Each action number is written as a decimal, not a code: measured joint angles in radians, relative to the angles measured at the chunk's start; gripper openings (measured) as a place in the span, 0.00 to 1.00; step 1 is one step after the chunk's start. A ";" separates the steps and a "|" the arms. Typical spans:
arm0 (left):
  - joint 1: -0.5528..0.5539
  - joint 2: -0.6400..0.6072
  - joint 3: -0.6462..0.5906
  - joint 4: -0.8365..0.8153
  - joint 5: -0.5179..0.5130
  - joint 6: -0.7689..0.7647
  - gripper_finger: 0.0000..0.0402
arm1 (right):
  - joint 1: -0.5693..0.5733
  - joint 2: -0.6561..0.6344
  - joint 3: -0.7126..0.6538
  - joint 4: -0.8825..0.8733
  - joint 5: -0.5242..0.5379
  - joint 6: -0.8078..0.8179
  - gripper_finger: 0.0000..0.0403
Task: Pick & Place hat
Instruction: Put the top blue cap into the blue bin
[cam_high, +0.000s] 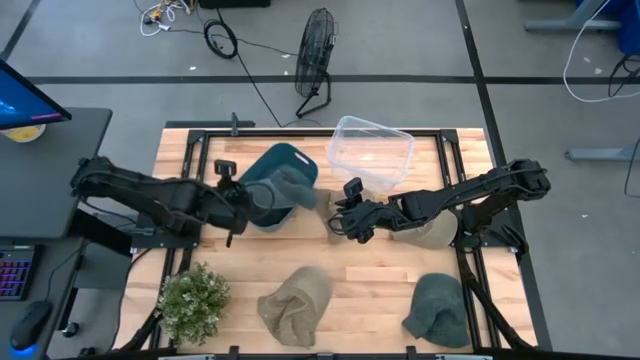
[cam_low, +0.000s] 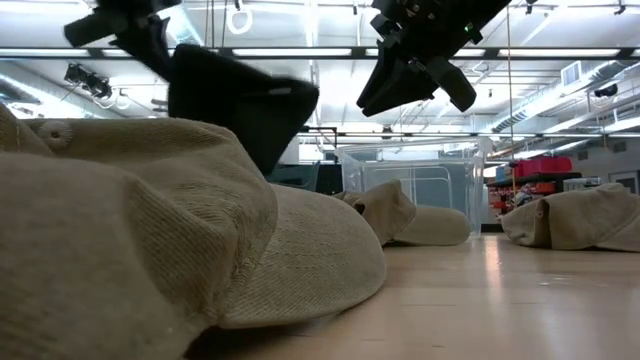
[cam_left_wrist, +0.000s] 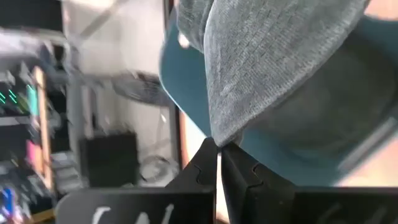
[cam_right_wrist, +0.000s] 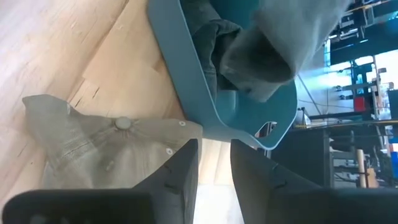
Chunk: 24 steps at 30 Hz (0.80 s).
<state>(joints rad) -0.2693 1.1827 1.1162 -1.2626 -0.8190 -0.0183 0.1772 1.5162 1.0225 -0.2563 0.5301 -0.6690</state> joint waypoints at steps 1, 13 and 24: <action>0.000 0.008 -0.006 -0.025 0.012 -0.050 0.01 | 0.000 0.000 0.000 0.000 0.000 0.003 0.24; 0.113 0.151 -0.143 -0.067 0.028 -0.259 0.06 | 0.000 0.000 0.000 0.000 -0.008 0.006 0.24; 0.126 0.252 -0.120 0.005 0.123 -0.210 0.41 | -0.001 0.000 0.000 0.003 -0.094 -0.002 0.24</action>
<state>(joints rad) -0.1434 1.4345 0.9957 -1.2578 -0.6965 -0.2279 0.1764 1.5162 1.0225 -0.2535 0.4358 -0.6708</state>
